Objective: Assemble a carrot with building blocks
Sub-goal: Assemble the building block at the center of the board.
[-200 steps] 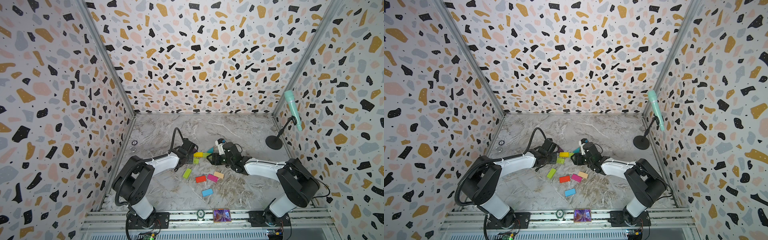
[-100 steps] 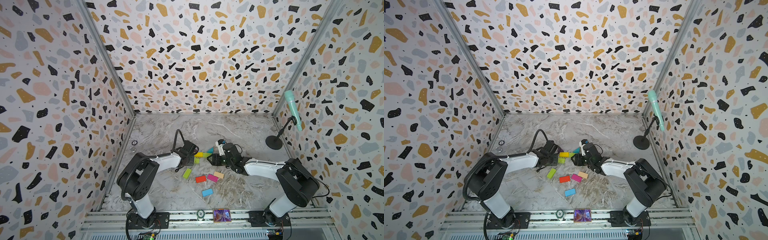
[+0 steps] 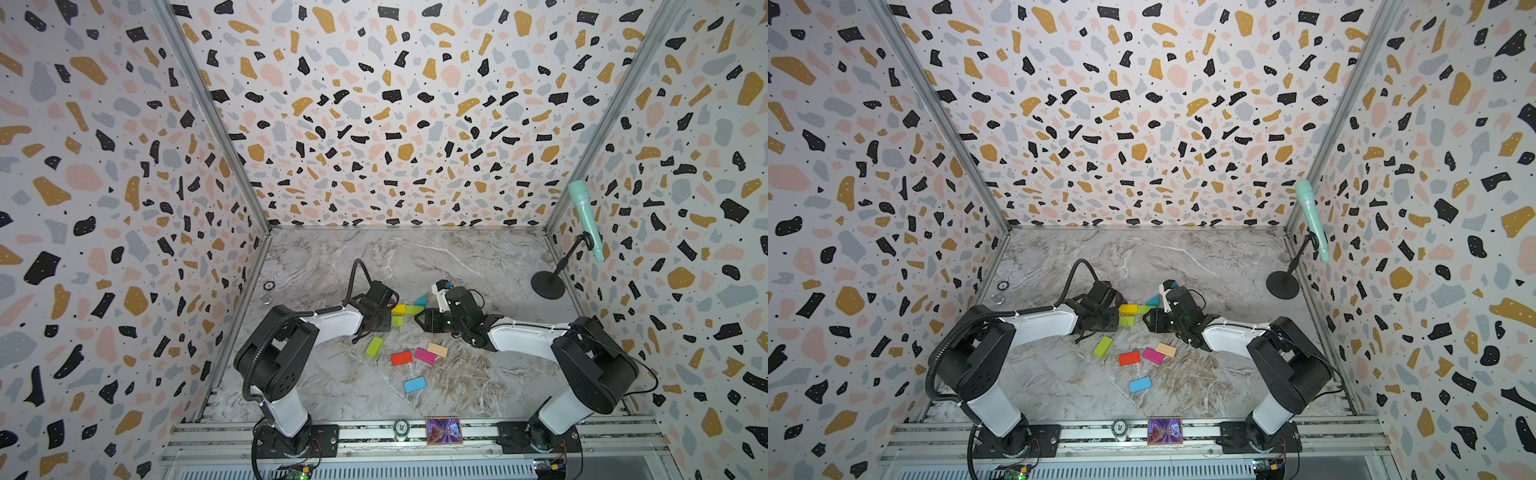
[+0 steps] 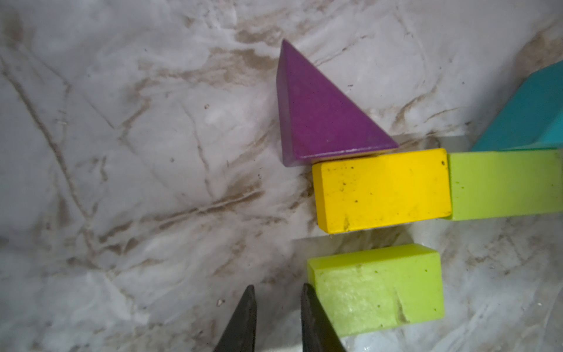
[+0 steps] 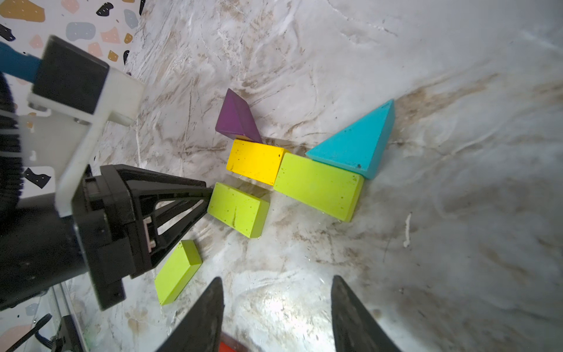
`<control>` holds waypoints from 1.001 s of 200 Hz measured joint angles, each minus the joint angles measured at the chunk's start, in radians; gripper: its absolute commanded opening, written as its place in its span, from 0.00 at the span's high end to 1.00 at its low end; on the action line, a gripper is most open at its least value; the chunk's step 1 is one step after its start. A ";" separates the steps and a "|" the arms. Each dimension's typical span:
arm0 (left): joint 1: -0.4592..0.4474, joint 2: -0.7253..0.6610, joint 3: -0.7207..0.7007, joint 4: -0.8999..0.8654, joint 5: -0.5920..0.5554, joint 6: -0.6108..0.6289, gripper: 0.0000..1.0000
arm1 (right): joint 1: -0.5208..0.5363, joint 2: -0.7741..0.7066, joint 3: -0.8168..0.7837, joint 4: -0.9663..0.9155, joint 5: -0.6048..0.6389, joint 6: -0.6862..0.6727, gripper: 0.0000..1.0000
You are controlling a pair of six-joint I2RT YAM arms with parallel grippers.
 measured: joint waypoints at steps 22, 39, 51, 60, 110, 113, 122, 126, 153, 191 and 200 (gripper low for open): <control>0.000 0.005 0.012 0.004 0.000 -0.001 0.72 | 0.000 0.000 0.000 0.000 0.000 0.002 0.43; -0.001 0.007 0.016 0.007 0.001 -0.002 0.73 | 0.000 0.000 -0.001 0.000 -0.001 0.004 0.43; -0.002 0.011 0.022 0.007 0.001 -0.002 0.73 | 0.002 0.000 -0.001 0.000 0.000 0.003 0.46; -0.002 0.012 0.025 0.008 0.001 -0.002 0.73 | 0.005 0.000 -0.001 0.000 0.002 0.003 0.47; -0.001 -0.014 0.026 0.005 -0.014 -0.003 0.73 | 0.111 0.000 0.013 -0.041 0.051 -0.028 0.60; -0.001 -0.019 0.026 0.005 -0.016 -0.003 0.73 | 0.121 0.000 0.016 -0.044 0.052 -0.029 0.60; 0.002 -0.034 0.023 0.006 -0.021 -0.003 0.72 | 0.142 0.000 0.023 -0.047 0.053 -0.029 0.62; 0.002 -0.040 0.022 0.006 -0.023 -0.003 0.73 | 0.150 0.000 0.026 -0.047 0.053 -0.029 0.64; 0.013 -0.061 0.003 0.022 -0.021 -0.006 0.73 | 0.196 0.039 0.064 -0.035 0.051 -0.018 0.74; 0.021 -0.061 -0.020 0.031 -0.007 -0.008 0.73 | 0.206 0.145 0.092 0.000 0.049 0.016 0.80; 0.022 -0.060 -0.020 0.034 -0.002 -0.007 0.73 | 0.206 0.164 0.097 0.000 0.049 0.021 0.81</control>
